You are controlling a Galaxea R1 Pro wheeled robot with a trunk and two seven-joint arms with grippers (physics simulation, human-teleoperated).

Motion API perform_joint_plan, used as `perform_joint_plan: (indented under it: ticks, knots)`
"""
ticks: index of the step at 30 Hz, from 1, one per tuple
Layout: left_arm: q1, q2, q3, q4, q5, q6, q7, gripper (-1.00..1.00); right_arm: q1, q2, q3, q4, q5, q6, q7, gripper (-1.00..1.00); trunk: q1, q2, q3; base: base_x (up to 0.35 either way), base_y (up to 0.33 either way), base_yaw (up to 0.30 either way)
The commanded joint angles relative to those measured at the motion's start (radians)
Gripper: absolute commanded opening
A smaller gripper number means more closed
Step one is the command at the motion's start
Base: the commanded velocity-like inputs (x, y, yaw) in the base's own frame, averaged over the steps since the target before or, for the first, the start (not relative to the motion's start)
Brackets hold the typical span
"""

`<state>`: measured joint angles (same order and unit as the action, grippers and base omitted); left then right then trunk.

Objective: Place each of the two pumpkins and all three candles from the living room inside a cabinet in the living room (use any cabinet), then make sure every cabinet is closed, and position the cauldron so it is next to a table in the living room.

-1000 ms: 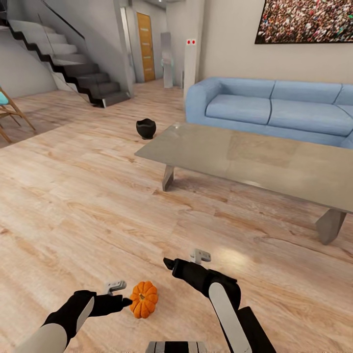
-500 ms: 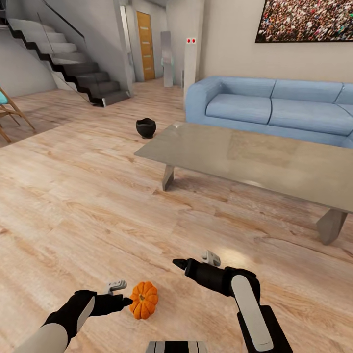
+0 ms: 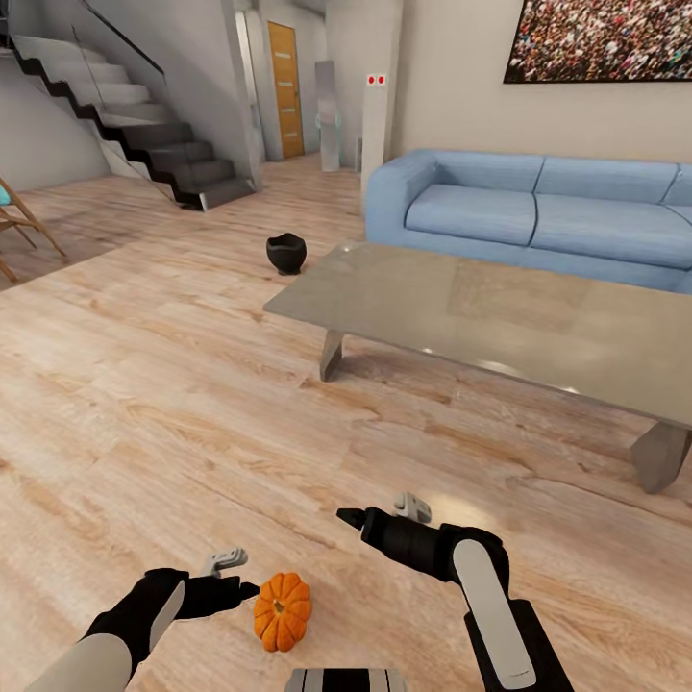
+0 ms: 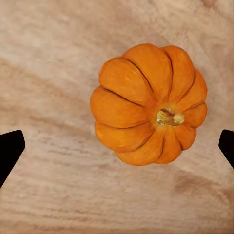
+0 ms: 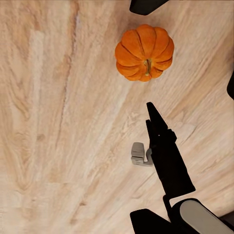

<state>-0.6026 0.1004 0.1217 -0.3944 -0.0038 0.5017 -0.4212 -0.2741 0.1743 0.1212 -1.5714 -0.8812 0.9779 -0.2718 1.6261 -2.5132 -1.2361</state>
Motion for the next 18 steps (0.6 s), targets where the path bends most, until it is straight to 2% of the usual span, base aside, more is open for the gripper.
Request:
perform_joint_plan:
  ticks: [1,12,18]
  knots:
    - [0.000,-0.001,0.007,-0.001,0.000,0.008,-0.005,1.00,-0.001,0.000,0.000,-0.001,-0.010,0.002,-0.010,1.00,0.000,0.000,-0.001,0.049,0.001,0.000]
    - [0.000,-0.002,0.005,-0.001,0.002,0.008,-0.006,1.00,-0.001,0.000,0.001,-0.001,-0.010,0.002,-0.010,1.00,0.000,0.000,-0.001,0.070,0.000,0.000]
    - [0.000,-0.001,0.007,-0.001,0.003,0.008,-0.008,1.00,-0.001,0.000,0.002,-0.001,-0.010,0.001,-0.010,1.00,0.003,-0.002,-0.024,0.001,0.000,0.000]
